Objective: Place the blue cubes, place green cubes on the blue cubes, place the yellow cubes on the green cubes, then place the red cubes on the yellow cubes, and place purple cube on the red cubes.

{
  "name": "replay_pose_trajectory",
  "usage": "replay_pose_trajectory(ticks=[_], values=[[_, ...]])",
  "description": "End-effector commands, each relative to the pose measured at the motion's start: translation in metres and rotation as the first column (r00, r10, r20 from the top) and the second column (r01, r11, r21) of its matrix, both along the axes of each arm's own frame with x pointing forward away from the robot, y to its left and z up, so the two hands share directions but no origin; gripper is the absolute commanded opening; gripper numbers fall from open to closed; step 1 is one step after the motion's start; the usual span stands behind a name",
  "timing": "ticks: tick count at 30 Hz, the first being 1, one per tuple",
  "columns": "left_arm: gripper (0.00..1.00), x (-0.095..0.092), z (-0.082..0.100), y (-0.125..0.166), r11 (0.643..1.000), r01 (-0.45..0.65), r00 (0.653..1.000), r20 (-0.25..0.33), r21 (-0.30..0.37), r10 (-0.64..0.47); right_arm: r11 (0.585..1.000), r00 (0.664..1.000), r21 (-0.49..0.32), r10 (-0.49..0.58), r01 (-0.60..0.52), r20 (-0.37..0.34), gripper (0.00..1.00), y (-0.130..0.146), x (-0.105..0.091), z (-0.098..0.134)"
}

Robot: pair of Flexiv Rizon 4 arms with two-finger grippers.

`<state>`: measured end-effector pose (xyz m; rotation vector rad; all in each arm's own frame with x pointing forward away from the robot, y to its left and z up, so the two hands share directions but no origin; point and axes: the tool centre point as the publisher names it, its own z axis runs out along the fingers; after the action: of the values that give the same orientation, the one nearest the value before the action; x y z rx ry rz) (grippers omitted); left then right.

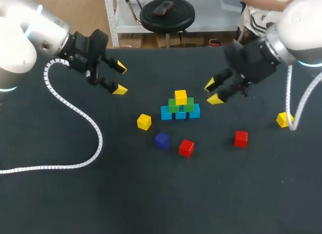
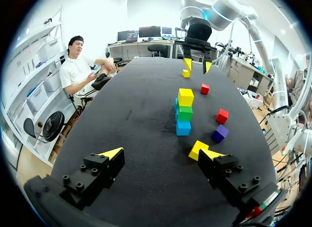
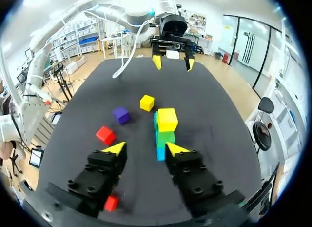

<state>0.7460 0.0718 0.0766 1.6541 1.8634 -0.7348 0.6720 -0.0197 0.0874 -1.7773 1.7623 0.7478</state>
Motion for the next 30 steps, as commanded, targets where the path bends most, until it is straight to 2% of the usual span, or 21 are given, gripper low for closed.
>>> replay_pose_trajectory(ticks=[1,9,24,30], values=[[1.00,0.002,0.000,0.000,1.000,0.004,1.000,-0.003,0.002,-0.004,1.000,1.000,-0.008,-0.003,0.003,0.004,1.00,-0.021,-0.004,0.009],[1.00,0.002,0.000,0.000,1.000,0.004,1.000,-0.003,0.002,-0.004,0.999,0.999,-0.035,-0.037,0.037,0.013,1.00,-0.059,-0.010,0.015],[1.00,0.002,0.000,0.000,1.000,0.004,1.000,-0.003,0.002,-0.004,0.992,0.995,-0.087,-0.092,0.089,-0.030,1.00,-0.135,-0.033,0.002],[1.00,0.002,0.000,0.000,1.000,0.004,1.000,-0.003,0.002,-0.004,0.995,0.999,-0.093,-0.038,0.035,-0.033,1.00,-0.168,-0.046,-0.006]])
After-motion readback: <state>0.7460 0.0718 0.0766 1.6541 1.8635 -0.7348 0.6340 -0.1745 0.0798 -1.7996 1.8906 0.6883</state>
